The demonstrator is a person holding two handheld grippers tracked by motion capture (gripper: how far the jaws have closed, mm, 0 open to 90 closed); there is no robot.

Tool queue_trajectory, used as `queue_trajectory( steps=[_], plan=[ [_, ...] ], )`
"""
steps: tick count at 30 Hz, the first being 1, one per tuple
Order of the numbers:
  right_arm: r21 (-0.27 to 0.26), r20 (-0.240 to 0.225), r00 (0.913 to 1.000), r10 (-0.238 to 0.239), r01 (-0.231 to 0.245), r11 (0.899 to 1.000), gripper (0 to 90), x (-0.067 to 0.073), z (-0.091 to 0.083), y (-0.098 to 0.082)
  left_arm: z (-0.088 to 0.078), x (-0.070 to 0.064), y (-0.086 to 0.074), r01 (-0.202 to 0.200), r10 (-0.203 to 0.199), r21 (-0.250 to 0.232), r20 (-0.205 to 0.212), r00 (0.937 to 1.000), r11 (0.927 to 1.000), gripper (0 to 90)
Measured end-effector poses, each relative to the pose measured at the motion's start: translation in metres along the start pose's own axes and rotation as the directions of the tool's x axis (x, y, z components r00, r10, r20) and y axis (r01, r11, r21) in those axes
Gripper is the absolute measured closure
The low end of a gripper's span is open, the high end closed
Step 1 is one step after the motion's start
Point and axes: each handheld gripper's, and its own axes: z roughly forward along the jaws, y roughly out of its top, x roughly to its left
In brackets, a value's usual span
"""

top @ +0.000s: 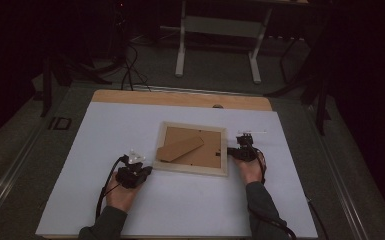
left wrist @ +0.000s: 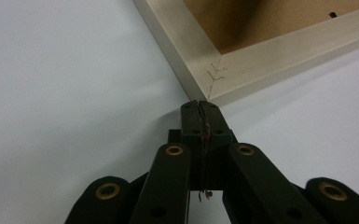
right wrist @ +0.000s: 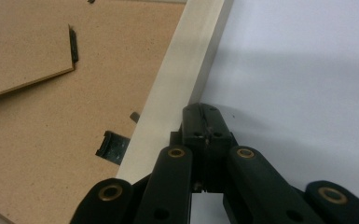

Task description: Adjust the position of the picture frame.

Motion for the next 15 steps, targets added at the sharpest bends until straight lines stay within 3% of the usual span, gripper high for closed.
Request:
queue_trajectory(
  steps=[7,15],
  plan=[
    [0.014,-0.009,0.9999,-0.011,0.011,1.000,89.8,0.004,0.001,0.001,-0.002,-0.001,-0.002,0.023,-0.023,0.000,-0.002,0.9997,0.9997,90.0],
    [0.039,-0.044,0.9961,-0.076,0.077,0.996,89.8,0.007,-0.013,-0.018,-0.002,-0.002,-0.003,0.022,-0.022,0.000,-0.006,0.9997,0.9998,90.0]
  ],
)
